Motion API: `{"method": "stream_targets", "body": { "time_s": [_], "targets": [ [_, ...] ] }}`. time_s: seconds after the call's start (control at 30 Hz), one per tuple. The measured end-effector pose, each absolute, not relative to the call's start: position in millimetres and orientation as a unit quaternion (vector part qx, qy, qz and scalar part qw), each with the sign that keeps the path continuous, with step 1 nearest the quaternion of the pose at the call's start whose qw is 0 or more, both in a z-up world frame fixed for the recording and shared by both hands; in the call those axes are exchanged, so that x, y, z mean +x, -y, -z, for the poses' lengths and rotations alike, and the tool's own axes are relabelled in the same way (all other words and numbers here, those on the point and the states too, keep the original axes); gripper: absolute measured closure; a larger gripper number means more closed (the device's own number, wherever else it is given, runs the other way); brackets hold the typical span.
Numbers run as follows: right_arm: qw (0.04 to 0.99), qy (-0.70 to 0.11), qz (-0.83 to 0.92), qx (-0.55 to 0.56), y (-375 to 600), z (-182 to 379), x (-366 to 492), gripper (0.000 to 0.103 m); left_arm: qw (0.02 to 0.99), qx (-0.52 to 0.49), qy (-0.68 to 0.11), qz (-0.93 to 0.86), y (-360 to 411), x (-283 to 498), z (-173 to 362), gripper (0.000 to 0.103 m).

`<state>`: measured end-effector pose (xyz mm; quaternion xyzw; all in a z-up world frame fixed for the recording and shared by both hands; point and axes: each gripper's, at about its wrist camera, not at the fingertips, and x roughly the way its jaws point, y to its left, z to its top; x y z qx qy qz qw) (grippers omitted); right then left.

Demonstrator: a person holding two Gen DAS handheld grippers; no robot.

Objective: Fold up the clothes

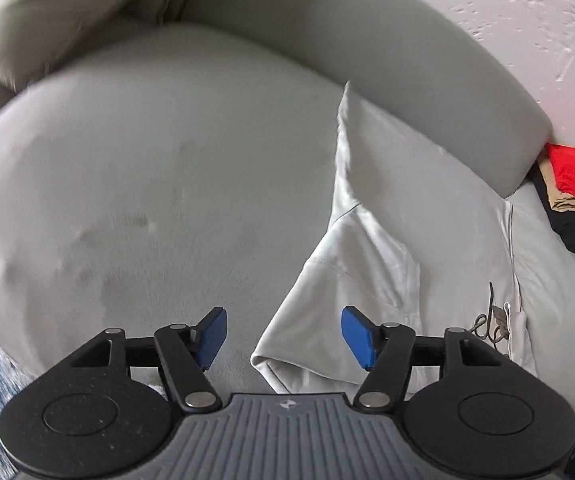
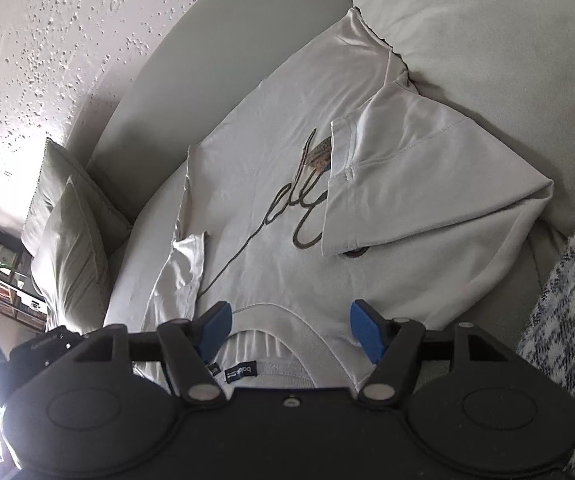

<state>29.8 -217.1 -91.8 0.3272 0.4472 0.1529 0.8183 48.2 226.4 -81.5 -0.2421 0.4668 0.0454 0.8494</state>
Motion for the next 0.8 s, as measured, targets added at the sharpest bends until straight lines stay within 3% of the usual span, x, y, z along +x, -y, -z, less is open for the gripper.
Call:
{"method": "stream_targets", "body": {
  "time_s": [0.2, 0.23, 0.27, 0.33, 0.47, 0.8],
  "targets": [
    [0.822, -0.447, -0.151, 0.319, 214, 91, 29, 0.038, 0.826, -0.271, -0.491, -0.055, -233, 55, 106, 0.052],
    [0.822, -0.447, -0.151, 0.318, 213, 91, 29, 0.037, 0.826, -0.273, -0.490, -0.054, -232, 54, 106, 0.061],
    [0.822, -0.447, -0.152, 0.318, 213, 91, 29, 0.036, 0.825, -0.276, -0.490, -0.055, -233, 54, 107, 0.077],
    [0.822, -0.447, -0.153, 0.317, 212, 91, 30, 0.033, 0.821, -0.287, -0.490, -0.050, -232, 54, 109, 0.096],
    [0.825, -0.447, -0.156, 0.308, 210, 90, 30, 0.031, 0.815, -0.302, -0.492, -0.045, -229, 56, 112, 0.097],
    [0.826, -0.451, -0.155, 0.300, 209, 87, 31, 0.031, 0.853, -0.184, -0.477, -0.105, -205, 42, 84, 0.098]
  ]
}}
